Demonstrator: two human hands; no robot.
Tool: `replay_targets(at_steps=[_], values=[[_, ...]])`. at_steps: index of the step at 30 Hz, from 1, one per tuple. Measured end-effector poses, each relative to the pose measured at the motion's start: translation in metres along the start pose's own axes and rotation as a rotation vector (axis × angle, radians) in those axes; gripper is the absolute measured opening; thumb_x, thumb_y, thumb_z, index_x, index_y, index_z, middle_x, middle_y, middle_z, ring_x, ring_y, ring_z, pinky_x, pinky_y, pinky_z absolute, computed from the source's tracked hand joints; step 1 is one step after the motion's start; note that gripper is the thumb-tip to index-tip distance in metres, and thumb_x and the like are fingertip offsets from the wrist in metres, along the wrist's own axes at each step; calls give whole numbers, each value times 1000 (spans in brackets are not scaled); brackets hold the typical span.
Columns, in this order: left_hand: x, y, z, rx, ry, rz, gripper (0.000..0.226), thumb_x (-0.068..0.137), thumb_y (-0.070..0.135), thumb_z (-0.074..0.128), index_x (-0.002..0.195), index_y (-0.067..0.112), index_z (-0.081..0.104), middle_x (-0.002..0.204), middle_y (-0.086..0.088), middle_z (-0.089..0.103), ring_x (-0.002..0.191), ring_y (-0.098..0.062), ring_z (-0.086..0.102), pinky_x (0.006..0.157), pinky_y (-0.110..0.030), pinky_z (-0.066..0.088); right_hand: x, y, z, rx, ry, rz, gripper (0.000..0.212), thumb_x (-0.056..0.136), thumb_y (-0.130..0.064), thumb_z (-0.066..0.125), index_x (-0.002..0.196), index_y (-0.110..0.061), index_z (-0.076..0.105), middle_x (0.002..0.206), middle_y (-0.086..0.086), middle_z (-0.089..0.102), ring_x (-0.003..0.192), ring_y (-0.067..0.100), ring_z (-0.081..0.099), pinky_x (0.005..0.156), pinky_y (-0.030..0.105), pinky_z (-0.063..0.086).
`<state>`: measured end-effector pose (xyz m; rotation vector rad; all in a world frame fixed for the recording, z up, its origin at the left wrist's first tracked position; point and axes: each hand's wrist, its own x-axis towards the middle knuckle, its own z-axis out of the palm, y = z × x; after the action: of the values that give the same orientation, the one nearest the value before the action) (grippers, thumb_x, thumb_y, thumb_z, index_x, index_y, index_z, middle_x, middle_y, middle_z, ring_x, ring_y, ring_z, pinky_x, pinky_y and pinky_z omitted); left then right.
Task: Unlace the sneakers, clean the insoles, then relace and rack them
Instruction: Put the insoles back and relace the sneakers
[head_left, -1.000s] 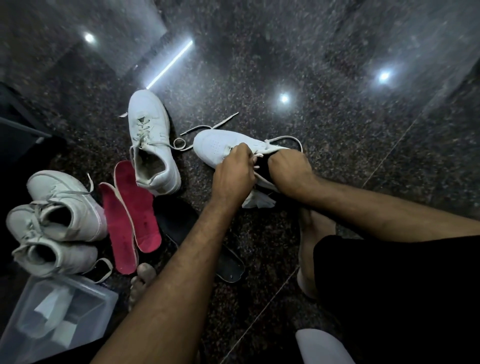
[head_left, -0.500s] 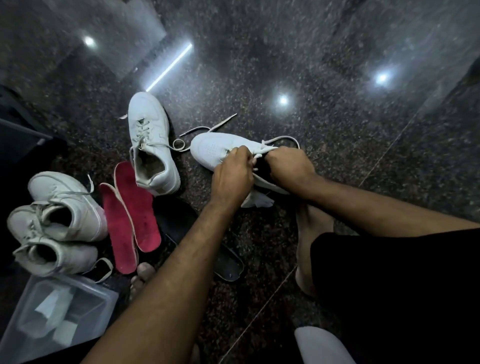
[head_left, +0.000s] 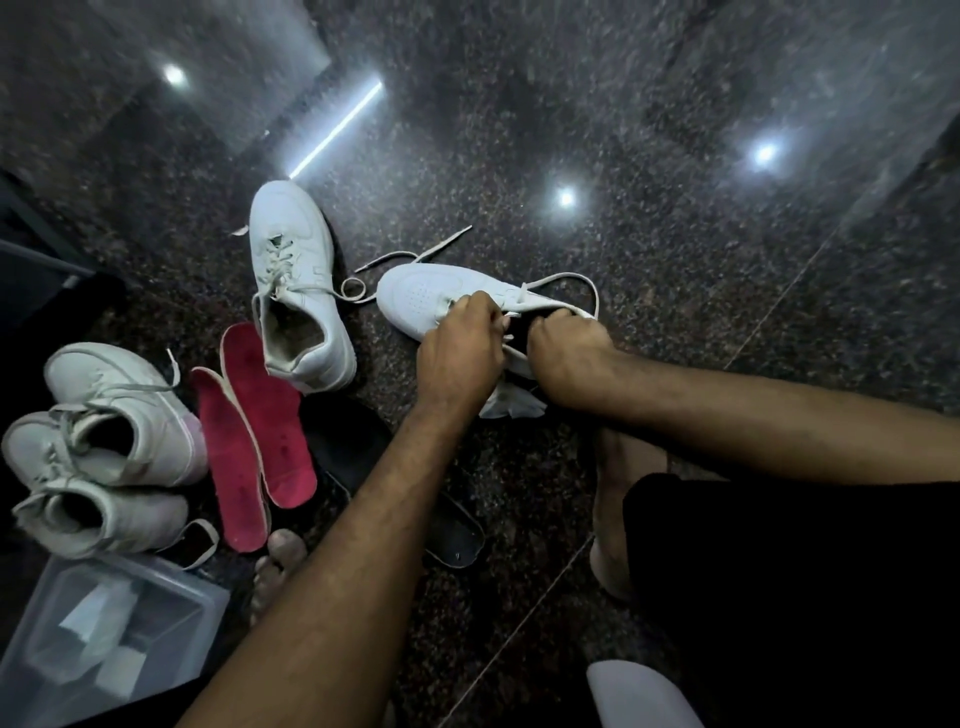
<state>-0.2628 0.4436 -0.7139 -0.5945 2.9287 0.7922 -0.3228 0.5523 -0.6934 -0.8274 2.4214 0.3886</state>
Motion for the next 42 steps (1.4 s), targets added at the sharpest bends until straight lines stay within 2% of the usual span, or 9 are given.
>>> replay_targets(at_steps=[4,11,14,15,19,22,25,30,42], values=[[1,-2,1,8,0,-14,20,102,32,49,103,12,55,107,-10,63,96,-37,60,71,-43,40,3,-1,-14,-21,-67,15,27,98,-20,49,119,-15,66,126,3,64,116,21,61,88,35,53],[1,-2,2,12,8,-5,21,102,34,49,102,13,54,108,-8,62,97,-35,60,71,-44,42,9,1,-18,59,-209,76,38,99,-32,49,131,-13,57,137,7,56,128,24,53,96,33,48],[2,-2,1,11,19,10,21,102,34,49,102,13,54,108,-8,63,95,-36,61,69,-43,41,10,7,-18,122,-295,175,28,101,-24,47,117,-5,59,122,9,59,131,21,50,100,28,44],[3,-1,1,13,22,19,21,102,34,49,102,13,53,107,-8,63,94,-37,61,69,-43,40,10,9,-16,136,-287,181,26,101,-21,47,110,-1,60,115,14,61,129,22,52,99,28,44],[7,2,0,23,33,29,22,103,32,47,104,11,53,109,-11,63,94,-40,61,66,-41,34,4,8,-6,70,-21,58,28,97,-15,50,119,-9,66,126,10,64,118,26,61,91,35,51],[7,1,0,23,36,31,23,103,32,47,104,11,53,109,-11,63,94,-40,61,66,-42,36,2,9,-3,77,41,59,28,96,-13,49,118,-9,66,123,9,65,113,27,63,86,36,52],[3,2,0,16,51,42,23,103,33,47,103,11,52,107,-10,62,91,-40,61,67,-45,42,3,8,-7,80,43,50,28,96,-16,51,120,-11,65,125,8,64,114,27,63,87,36,51],[3,3,0,30,60,42,22,103,33,47,104,12,52,108,-9,63,91,-39,62,65,-42,36,5,6,-5,55,-56,40,32,97,-23,52,125,-14,64,132,6,61,122,24,58,93,35,50],[0,5,2,33,50,13,23,104,31,46,108,10,53,112,-10,62,95,-40,62,66,-41,32,11,1,-6,35,-125,120,31,97,-25,52,124,-15,62,132,4,60,122,21,58,90,31,50]])
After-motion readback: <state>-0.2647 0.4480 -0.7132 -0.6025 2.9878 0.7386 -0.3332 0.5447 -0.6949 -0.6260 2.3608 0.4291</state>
